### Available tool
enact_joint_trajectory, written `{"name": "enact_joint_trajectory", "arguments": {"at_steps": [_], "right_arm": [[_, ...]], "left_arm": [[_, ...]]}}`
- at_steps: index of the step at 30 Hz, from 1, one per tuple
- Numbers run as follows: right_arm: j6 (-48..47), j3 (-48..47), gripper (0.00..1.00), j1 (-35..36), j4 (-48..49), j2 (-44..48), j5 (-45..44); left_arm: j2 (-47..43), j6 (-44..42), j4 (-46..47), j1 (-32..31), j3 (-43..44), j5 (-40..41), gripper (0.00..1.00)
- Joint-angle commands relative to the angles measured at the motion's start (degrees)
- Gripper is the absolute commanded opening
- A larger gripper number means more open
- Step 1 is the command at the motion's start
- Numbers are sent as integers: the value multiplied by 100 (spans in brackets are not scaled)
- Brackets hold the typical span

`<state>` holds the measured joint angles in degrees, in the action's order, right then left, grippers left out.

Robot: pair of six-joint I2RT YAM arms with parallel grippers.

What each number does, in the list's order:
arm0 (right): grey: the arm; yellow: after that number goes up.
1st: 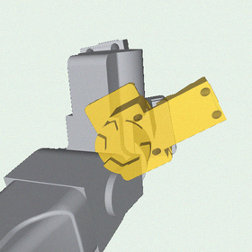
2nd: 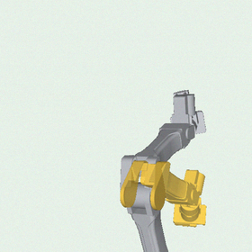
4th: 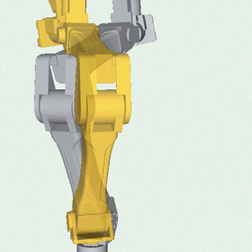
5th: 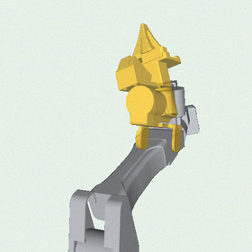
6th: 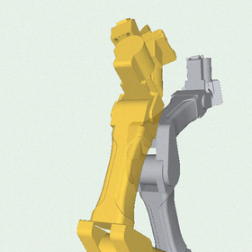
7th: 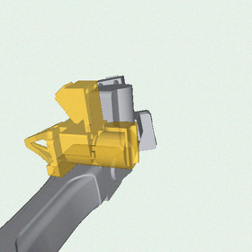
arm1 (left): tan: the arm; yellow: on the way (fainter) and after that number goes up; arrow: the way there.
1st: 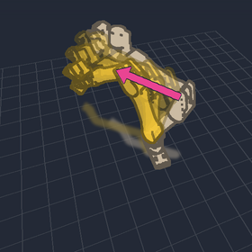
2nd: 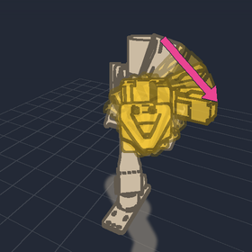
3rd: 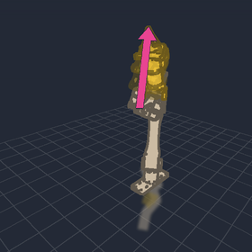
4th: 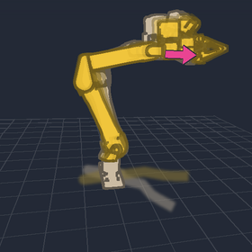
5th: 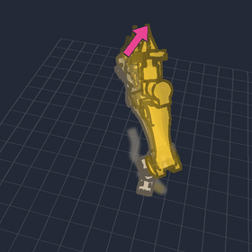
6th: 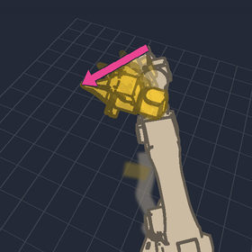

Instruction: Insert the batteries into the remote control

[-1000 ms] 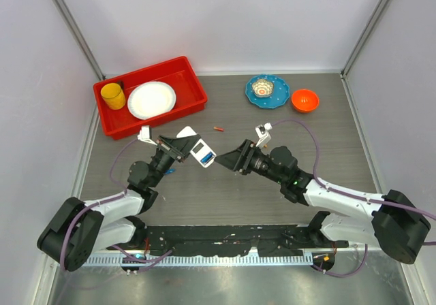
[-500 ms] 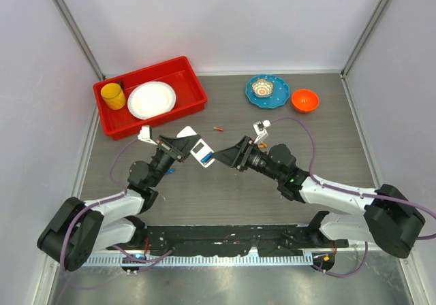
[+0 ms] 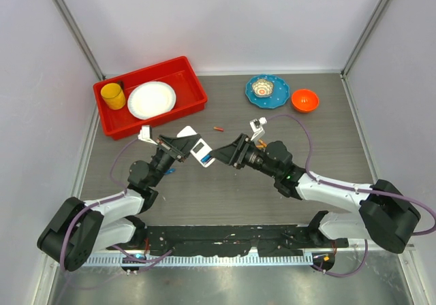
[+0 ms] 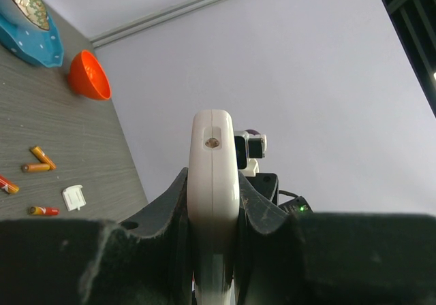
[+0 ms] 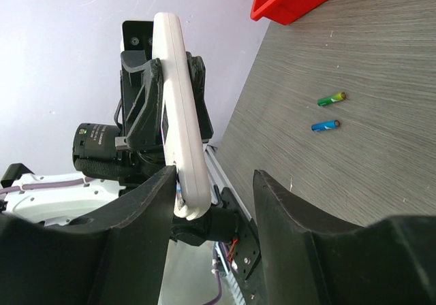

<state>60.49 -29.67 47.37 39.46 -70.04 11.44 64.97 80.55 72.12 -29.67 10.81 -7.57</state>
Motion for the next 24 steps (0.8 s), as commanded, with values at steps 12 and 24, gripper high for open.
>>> {"name": "enact_joint_trajectory", "arguments": {"at_steps": [12, 24], "right_arm": [[-195, -338, 35, -27, -44, -159, 25], [-827, -653, 1, 87, -1115, -71, -238]], "left_arm": [[-107, -40, 268, -30, 202, 1, 0], [-107, -40, 277, -21, 211, 10, 0]]}}
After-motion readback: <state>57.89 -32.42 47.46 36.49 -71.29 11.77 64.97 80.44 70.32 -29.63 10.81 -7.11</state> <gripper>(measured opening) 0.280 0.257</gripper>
